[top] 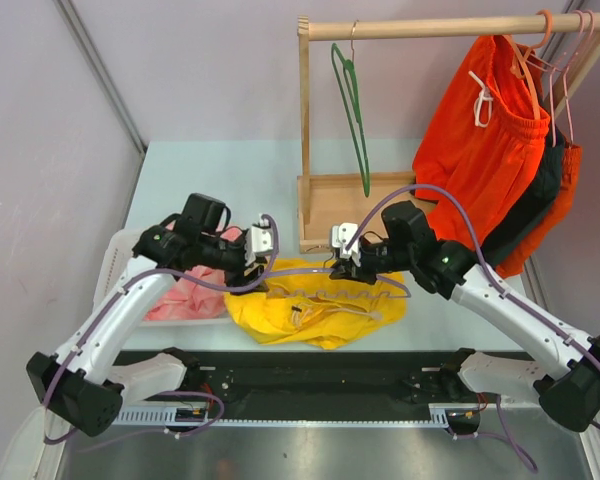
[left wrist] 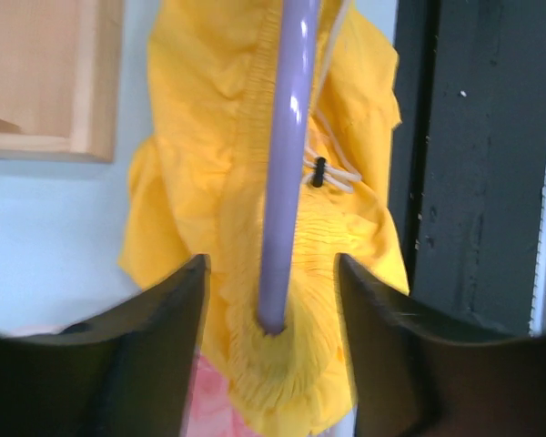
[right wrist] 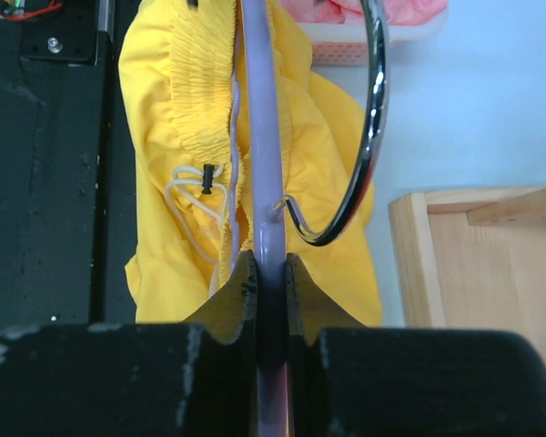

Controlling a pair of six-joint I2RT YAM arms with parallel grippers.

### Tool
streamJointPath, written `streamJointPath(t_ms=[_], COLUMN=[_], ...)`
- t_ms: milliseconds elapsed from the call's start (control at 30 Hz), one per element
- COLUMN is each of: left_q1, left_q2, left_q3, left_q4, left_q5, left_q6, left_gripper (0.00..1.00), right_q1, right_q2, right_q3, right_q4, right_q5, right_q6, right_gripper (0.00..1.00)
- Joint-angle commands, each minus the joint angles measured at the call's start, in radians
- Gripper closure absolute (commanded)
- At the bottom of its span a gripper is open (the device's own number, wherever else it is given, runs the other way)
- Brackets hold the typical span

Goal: Place the shorts on the hanger

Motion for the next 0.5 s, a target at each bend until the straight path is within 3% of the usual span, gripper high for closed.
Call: streamJointPath(t_ms=[0, 200, 467], left_q1=[0.056, 0.164, 0.198], left_q2=[-0.084, -0.068, -0.082], left_q3=[0.091, 0.085, -0.104], left_q4=[0.030, -0.258, -0.191], left_q5=[0.024, -0.003, -0.020], left_q6=[-0.112, 0.135, 0.250], left_gripper=[0.26, 0.24, 0.36], right_q1=[-0.004, -0.007, -0.009], right_q2=[-0.009, -0.003, 0.005], right_q3=[0.034, 0.034, 0.034], right_q4=[0.000, -0.001, 0.025], right_q5=[-0.024, -0.041, -0.049], right_q6=[-0.051, -0.074, -0.071], right_gripper=[1.00, 1.00, 1.00])
